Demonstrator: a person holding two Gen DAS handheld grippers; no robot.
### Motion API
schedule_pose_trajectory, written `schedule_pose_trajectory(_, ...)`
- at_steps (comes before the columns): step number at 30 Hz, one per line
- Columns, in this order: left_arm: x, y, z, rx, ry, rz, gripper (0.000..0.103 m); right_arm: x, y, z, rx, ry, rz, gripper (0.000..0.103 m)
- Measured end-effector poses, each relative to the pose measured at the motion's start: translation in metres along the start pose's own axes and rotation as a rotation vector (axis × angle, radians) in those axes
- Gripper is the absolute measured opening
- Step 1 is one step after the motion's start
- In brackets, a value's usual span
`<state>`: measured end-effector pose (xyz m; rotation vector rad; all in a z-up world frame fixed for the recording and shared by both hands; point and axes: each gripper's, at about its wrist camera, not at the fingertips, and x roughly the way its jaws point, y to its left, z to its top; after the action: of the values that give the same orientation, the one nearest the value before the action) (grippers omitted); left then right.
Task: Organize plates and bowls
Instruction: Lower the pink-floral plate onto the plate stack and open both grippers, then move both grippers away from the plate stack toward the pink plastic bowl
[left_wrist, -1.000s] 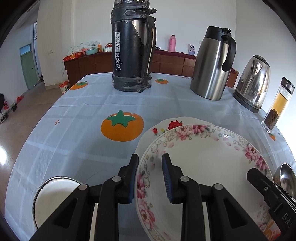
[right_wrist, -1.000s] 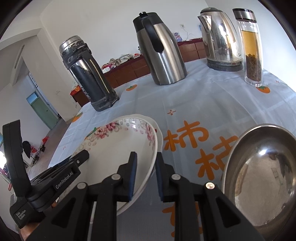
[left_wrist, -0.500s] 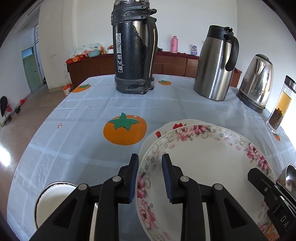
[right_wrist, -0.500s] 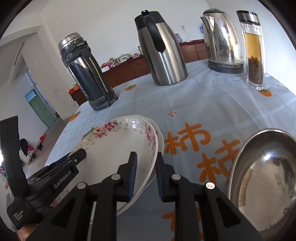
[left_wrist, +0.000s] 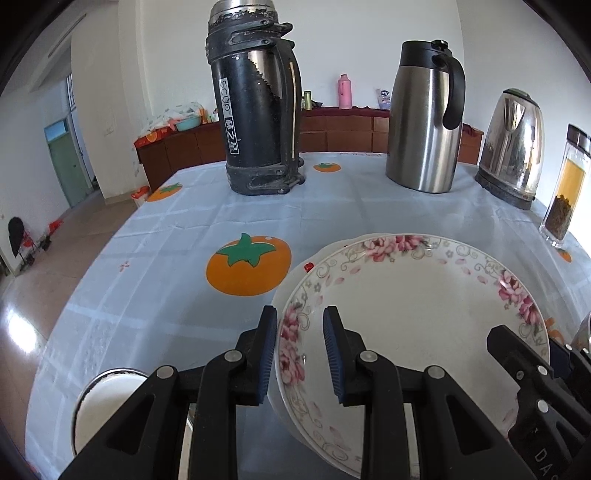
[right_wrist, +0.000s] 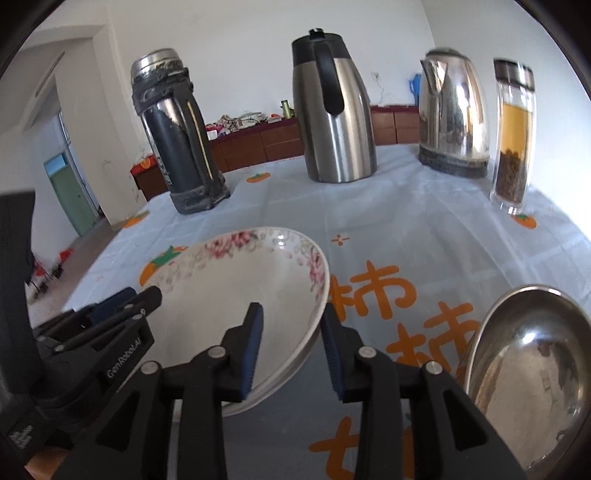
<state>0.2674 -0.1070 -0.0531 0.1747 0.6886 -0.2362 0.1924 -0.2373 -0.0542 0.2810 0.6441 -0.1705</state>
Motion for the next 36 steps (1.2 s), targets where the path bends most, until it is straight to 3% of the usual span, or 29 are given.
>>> schedule_pose_trajectory(6,0.001,-0.003,-0.001,0.016,-0.008,0.019,0.029,0.002,-0.002,0.001,0.004,0.009,0.004,0.035)
schedule_pose_trajectory(9,0.001,-0.005,-0.002,0.026,-0.020,0.032,0.029,0.004,0.002,0.001,-0.013,0.014,0.006,0.043)
schedule_pose_trajectory(11,0.000,-0.005,-0.003,0.027,-0.025,0.034,0.029,0.007,0.004,0.000,-0.025,0.028,0.013,0.056)
schedule_pose_trajectory(13,0.000,-0.006,-0.004,0.028,-0.031,0.032,0.032,0.008,0.002,0.000,-0.019,0.037,0.020,0.057)
schedule_pose_trajectory(16,-0.002,-0.006,-0.005,0.027,-0.034,0.028,0.039,0.002,0.001,-0.001,-0.012,0.010,0.012,0.059)
schedule_pose_trajectory(18,-0.003,-0.004,-0.006,0.010,-0.035,0.033,0.058,-0.002,0.000,-0.001,-0.006,-0.013,0.006,0.061)
schedule_pose_trajectory(20,-0.004,0.001,-0.006,-0.019,-0.037,0.041,0.067,-0.006,0.000,-0.001,0.000,-0.034,-0.002,0.067)
schedule_pose_trajectory(23,-0.009,0.004,-0.007,-0.029,-0.054,0.064,0.067,-0.013,0.000,-0.001,0.002,-0.072,-0.008,0.075)
schedule_pose_trajectory(28,-0.016,0.000,-0.014,-0.004,-0.058,0.079,0.067,-0.024,-0.001,-0.002,0.011,-0.135,-0.005,0.076)
schedule_pose_trajectory(32,-0.028,-0.003,-0.019,0.012,-0.086,0.100,0.067,-0.039,-0.003,-0.005,0.040,-0.217,0.008,0.091)
schedule_pose_trajectory(36,-0.039,-0.003,-0.027,0.012,-0.100,0.107,0.068,-0.050,0.001,-0.008,0.031,-0.273,-0.001,0.093)
